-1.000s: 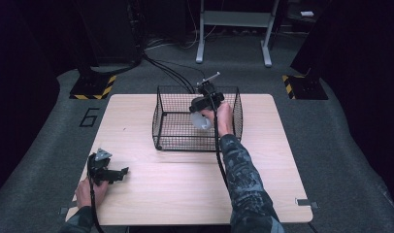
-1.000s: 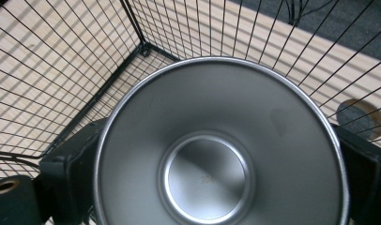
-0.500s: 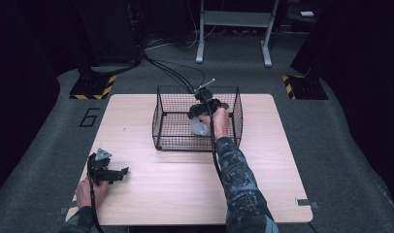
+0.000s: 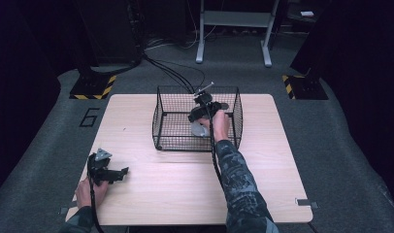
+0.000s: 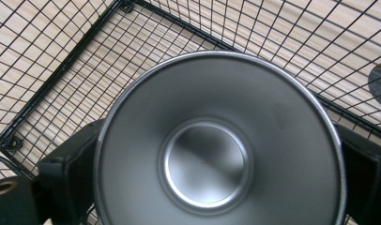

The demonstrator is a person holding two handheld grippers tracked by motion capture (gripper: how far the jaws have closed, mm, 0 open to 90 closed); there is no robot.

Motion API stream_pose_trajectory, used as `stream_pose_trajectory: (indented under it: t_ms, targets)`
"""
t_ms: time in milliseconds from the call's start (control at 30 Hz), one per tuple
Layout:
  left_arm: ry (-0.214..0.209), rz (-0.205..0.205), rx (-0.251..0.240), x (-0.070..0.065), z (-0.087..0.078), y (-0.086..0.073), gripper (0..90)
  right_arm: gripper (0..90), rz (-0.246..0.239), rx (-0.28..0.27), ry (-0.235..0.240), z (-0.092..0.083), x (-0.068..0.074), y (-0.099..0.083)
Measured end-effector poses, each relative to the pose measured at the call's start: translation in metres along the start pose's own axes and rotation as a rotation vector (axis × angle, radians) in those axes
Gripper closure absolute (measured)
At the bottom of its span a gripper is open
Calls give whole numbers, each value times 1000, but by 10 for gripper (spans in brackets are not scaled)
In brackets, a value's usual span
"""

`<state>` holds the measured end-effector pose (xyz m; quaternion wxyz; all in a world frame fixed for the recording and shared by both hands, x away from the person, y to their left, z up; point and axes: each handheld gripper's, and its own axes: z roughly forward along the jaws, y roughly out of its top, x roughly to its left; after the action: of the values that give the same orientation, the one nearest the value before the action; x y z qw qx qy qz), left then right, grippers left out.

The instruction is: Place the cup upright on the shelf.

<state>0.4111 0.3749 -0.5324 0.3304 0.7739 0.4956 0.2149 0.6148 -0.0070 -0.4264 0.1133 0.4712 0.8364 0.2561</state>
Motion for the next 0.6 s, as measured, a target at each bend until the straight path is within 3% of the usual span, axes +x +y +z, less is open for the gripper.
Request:
stream_pose_trajectory:
  t_ms: [100, 333, 600]
  targets:
    - [0, 0, 0, 0, 0, 0, 0, 1, 2, -1, 6, -1, 1, -1]
    - [0, -1, -1, 0, 0, 0, 0, 0, -23, -49, -7, -14, 3, -5]
    - [0, -6, -5, 0, 0, 0, 0, 0, -41, -99, -8, -47, 6, -9]
